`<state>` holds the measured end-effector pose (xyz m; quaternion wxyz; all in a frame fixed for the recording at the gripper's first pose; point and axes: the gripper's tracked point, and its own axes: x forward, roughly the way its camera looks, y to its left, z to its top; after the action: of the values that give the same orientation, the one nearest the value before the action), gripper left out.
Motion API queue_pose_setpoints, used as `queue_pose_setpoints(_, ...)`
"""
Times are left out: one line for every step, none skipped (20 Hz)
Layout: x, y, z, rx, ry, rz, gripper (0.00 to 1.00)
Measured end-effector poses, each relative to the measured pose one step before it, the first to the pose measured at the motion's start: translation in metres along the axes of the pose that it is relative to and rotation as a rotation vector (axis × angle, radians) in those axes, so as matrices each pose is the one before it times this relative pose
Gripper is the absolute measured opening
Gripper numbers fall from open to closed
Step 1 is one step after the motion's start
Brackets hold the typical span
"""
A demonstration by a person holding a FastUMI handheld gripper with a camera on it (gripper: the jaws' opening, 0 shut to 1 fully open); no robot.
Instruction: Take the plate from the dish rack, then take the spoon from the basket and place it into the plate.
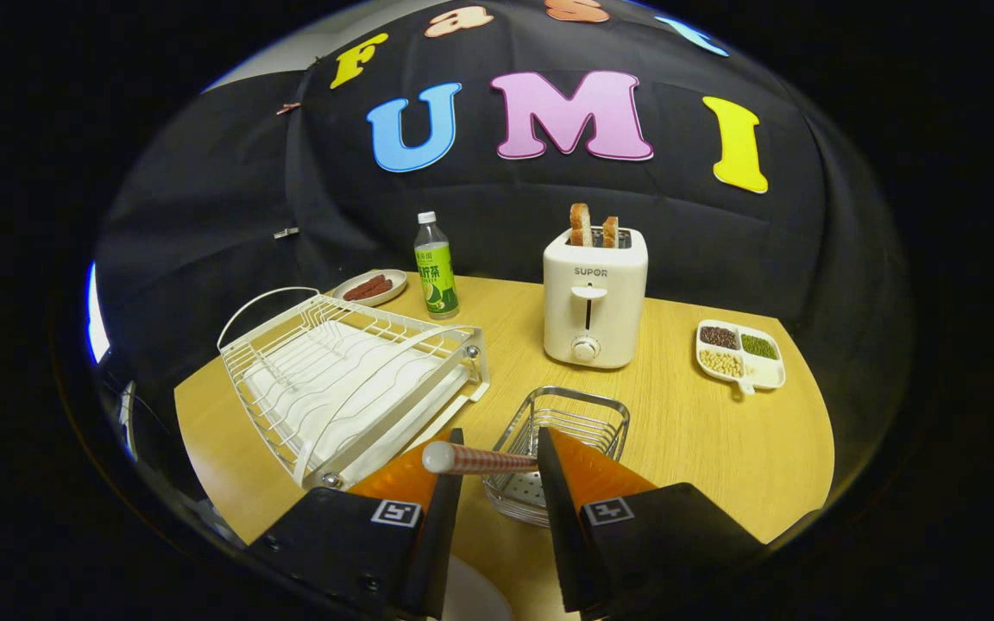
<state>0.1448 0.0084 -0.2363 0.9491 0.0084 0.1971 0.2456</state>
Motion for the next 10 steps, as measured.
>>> queue_pose_setpoints(-0.00085, -0.00470, 0.00432, 0.00332, 0.00188, -0.01298, 0.50)
queue_pose_setpoints(0.00033, -0.00519, 0.00328, 0.00095, -0.00214, -0.01524, 0.47)
queue_pose_setpoints(-0.00041, -0.00644, 0.00420, -0.00025, -0.00222, -0.02182, 0.42)
queue_pose_setpoints(-0.00057, -0.00852, 0.00417, -0.00318, -0.00256, -0.03550, 0.37)
queue_pose_setpoints(0.00044, -0.01168, 0.00494, -0.00336, -0.00535, -0.03879, 0.32)
queue_pose_setpoints(0.00062, -0.00363, 0.00260, 0.01677, -0.00220, -0.00767, 0.22)
queue_pose_setpoints(-0.00121, 0.00013, -0.00091, 0.02153, 0.01949, 0.00488, 0.15)
queue_pose_setpoints(-0.00001, -0.00419, -0.00001, 0.01086, 0.00787, -0.00658, 0.15)
queue_pose_setpoints(0.00017, -0.00370, 0.00367, 0.00090, -0.00093, -0.00349, 0.14)
queue_pose_setpoints(-0.00242, -0.00055, 0.00581, -0.00314, -0.00772, 0.00507, 0.13)
